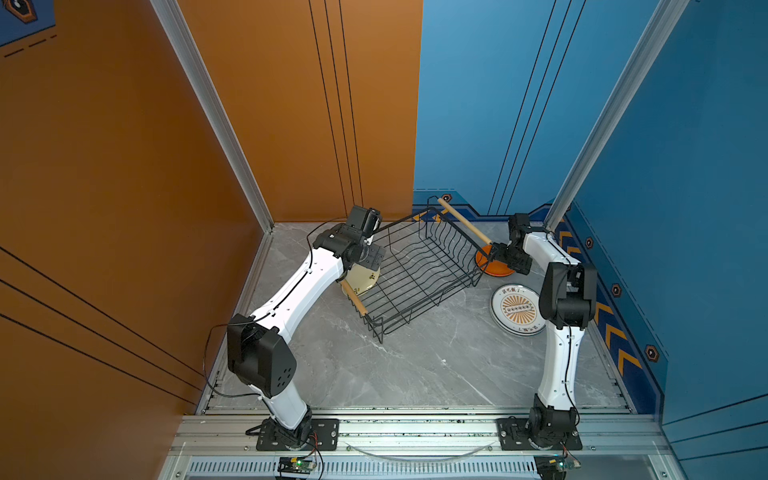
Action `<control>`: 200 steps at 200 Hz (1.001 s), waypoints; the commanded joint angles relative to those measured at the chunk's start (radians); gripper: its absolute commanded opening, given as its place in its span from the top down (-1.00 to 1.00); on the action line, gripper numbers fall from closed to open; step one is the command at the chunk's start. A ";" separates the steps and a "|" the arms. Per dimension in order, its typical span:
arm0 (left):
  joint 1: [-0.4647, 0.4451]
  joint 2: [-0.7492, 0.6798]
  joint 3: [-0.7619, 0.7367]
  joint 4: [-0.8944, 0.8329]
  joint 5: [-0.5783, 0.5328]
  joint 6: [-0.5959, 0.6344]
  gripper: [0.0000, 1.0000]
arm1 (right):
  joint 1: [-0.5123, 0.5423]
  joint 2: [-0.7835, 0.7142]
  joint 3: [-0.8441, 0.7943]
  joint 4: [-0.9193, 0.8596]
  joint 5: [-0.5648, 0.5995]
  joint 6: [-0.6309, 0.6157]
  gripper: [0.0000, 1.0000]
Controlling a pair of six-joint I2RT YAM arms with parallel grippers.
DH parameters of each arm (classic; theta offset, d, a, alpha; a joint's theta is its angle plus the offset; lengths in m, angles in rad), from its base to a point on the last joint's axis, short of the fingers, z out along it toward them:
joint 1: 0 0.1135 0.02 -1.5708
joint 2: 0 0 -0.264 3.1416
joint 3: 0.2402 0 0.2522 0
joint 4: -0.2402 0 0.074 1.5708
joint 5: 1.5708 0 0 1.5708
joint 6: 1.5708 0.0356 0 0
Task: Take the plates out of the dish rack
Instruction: 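Carry the orange plate to the far corner and lower it onto the black plate, then release the orange plate with the right gripper while left reaches into the rack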
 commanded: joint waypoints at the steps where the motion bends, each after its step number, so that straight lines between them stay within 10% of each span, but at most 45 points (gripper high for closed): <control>1: 0.001 0.023 0.032 -0.029 -0.018 -0.002 -0.96 | 0.017 0.049 0.042 -0.068 0.009 -0.040 -1.00; 108: 0.008 0.052 0.025 -0.032 -0.025 0.037 -0.96 | 0.043 0.065 0.101 -0.164 0.050 -0.113 -1.00; 200: 0.032 0.146 0.074 -0.084 -0.047 0.089 -0.91 | -0.003 -0.070 -0.041 -0.035 -0.147 -0.074 -1.00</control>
